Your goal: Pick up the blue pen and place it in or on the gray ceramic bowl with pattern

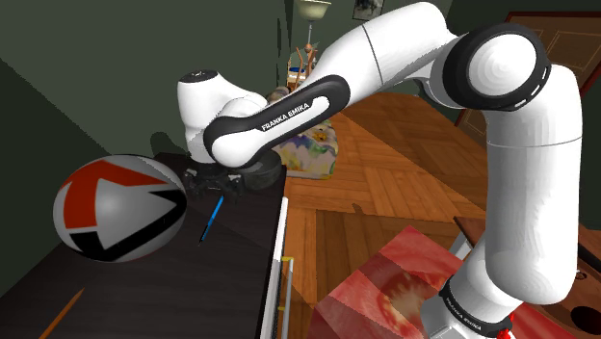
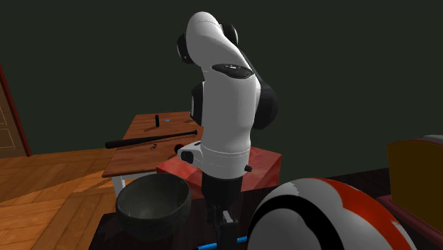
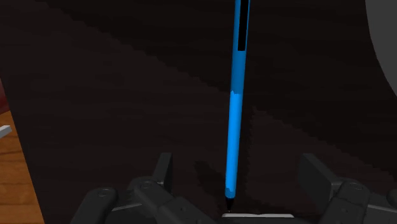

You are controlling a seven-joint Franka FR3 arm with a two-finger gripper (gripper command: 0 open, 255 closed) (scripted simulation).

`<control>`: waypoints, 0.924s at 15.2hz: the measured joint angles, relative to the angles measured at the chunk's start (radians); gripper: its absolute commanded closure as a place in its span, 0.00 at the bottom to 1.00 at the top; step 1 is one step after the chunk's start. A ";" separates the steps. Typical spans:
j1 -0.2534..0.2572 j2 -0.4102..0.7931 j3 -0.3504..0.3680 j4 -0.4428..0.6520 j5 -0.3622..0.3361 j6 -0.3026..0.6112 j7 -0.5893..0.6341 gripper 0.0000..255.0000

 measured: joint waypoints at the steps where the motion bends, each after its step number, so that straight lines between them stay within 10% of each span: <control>1: 0.000 0.000 0.000 0.000 0.000 0.000 0.000 1.00; 14: -0.003 -0.011 0.005 0.012 0.010 -0.021 -0.008 1.00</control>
